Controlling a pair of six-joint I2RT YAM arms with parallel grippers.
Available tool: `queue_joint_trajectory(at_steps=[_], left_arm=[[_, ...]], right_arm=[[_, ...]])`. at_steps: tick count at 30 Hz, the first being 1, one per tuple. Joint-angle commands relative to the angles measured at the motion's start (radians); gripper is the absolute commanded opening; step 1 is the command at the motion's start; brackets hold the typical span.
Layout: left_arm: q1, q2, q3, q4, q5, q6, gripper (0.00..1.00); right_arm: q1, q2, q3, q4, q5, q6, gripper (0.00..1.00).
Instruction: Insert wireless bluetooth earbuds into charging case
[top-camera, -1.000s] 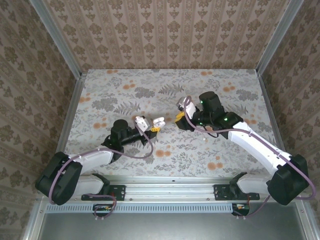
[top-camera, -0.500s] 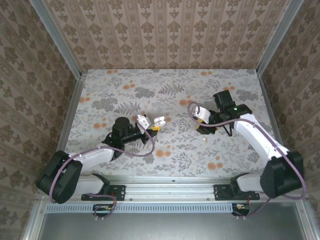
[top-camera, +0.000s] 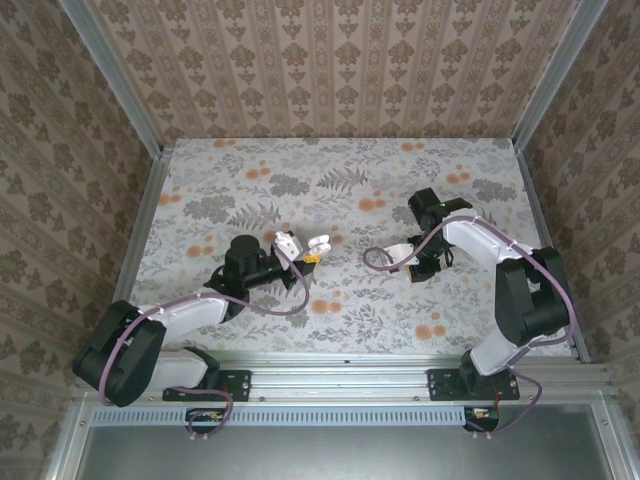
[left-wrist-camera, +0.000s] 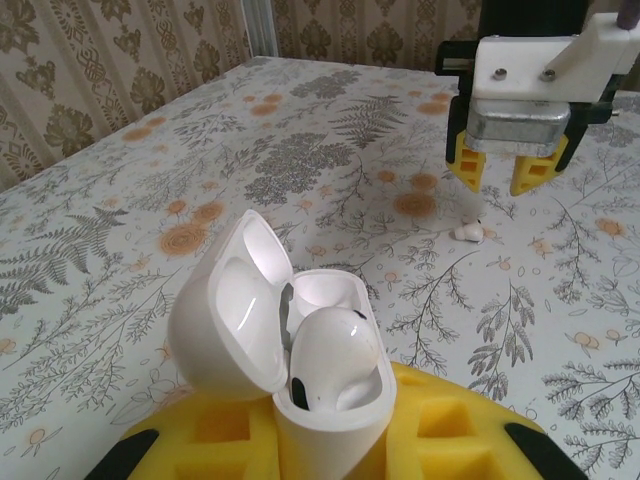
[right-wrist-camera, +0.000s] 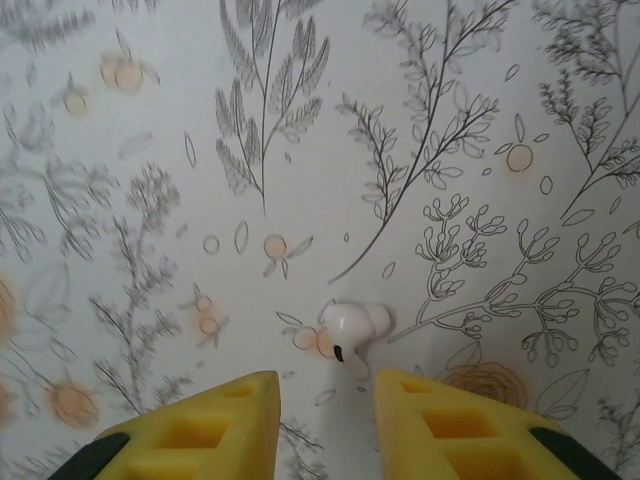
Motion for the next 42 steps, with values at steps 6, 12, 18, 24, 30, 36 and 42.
queue_joint_trajectory(at_steps=[6,12,18,24,30,36,42], left_arm=[[0.001,0.014,-0.019,-0.012,-0.011,0.051,0.00],[0.001,-0.003,-0.028,-0.010,-0.021,0.057,0.00],[0.004,-0.008,-0.033,-0.010,-0.011,0.057,0.00],[0.006,-0.017,-0.037,-0.009,-0.018,0.055,0.00],[0.007,-0.017,-0.038,-0.005,-0.017,0.052,0.00],[0.010,-0.017,-0.038,-0.005,-0.018,0.053,0.00],[0.009,-0.014,-0.036,-0.005,-0.021,0.052,0.00]], right_arm=[[0.024,0.065,0.018,0.049,0.094,-0.173,0.34],[0.027,0.081,0.001,0.062,0.112,-0.185,0.35],[0.028,0.097,-0.011,0.068,0.123,-0.183,0.35],[0.029,0.112,-0.033,0.084,0.131,-0.177,0.34],[0.029,0.125,-0.039,0.089,0.128,-0.172,0.34],[0.030,0.133,-0.052,0.118,0.130,-0.163,0.35],[0.035,0.147,-0.055,0.150,0.120,-0.130,0.35]])
